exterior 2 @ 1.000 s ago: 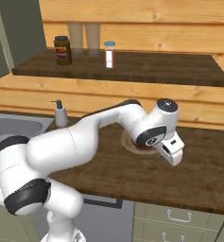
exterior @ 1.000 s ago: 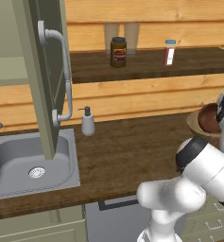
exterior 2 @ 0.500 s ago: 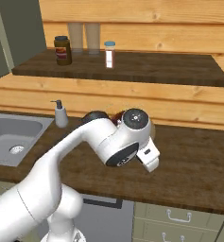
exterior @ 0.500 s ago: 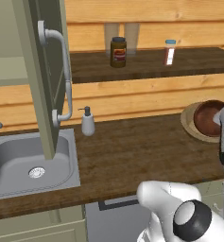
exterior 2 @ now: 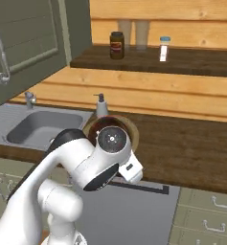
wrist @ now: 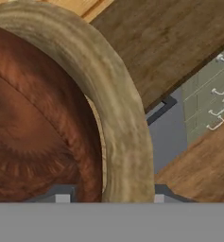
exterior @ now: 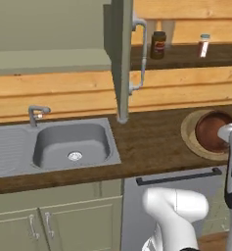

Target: Pick up the bowls on the counter and stack them on top of one another in the open cabinet. Place the smaller bowl on top of the larger bowl.

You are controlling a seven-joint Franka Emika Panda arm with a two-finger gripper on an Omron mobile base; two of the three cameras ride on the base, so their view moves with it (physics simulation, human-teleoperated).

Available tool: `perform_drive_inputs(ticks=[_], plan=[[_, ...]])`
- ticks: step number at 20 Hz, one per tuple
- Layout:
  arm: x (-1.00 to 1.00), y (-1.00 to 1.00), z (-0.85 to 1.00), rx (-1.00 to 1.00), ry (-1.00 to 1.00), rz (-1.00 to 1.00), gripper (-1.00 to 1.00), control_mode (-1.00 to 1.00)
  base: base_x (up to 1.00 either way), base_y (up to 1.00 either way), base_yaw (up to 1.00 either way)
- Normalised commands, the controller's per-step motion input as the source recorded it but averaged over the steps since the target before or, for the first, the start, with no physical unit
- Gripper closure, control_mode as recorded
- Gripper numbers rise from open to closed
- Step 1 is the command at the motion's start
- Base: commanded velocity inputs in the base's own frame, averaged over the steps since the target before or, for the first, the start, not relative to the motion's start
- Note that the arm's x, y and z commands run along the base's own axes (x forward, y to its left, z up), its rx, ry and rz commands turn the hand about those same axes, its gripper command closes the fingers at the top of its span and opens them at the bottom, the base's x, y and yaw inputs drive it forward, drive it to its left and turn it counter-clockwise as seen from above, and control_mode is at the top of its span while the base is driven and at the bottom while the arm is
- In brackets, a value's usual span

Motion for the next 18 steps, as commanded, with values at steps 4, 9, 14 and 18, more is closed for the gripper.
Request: perform_drive_inputs(ticks=[4, 9, 14, 18], plan=[[0.0, 0.0, 0.0, 0.0, 0.0, 0.0, 1.0, 1.0, -0.62, 1.0, 0.22], [0.0, 0.0, 0.0, 0.0, 0.0, 0.0, 1.0, 1.0, -0.32, 1.0, 0.29], [0.0, 0.0, 0.0, 0.0, 0.0, 0.0, 1.0, 1.0, 0.01, 1.0, 0.24], [0.0, 0.0, 0.0, 0.0, 0.0, 0.0, 1.0, 1.0, 0.52, 0.94, 0.1]])
